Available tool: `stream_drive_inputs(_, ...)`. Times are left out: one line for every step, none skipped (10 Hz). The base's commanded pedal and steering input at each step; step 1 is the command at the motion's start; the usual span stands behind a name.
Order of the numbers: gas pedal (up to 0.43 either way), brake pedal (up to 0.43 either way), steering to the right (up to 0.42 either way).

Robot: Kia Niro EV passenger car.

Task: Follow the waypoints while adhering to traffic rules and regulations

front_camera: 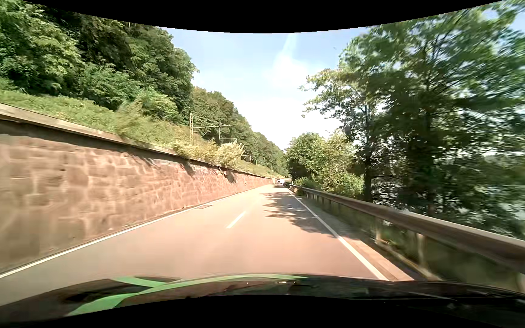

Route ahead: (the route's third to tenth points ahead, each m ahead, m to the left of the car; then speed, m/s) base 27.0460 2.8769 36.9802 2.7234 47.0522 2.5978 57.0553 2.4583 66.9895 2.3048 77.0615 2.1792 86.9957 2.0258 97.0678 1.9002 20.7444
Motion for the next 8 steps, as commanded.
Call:
stream_drive_inputs(0.177,0.0,-0.003)
stream_drive_inputs(0.177,0.0,-0.002)
stream_drive_inputs(0.177,0.0,-0.002)
stream_drive_inputs(0.177,0.0,-0.002)
stream_drive_inputs(0.177,0.0,-0.002)
stream_drive_inputs(0.177,0.0,-0.002)
stream_drive_inputs(0.169,0.0,-0.002)
stream_drive_inputs(0.169,0.0,-0.002)
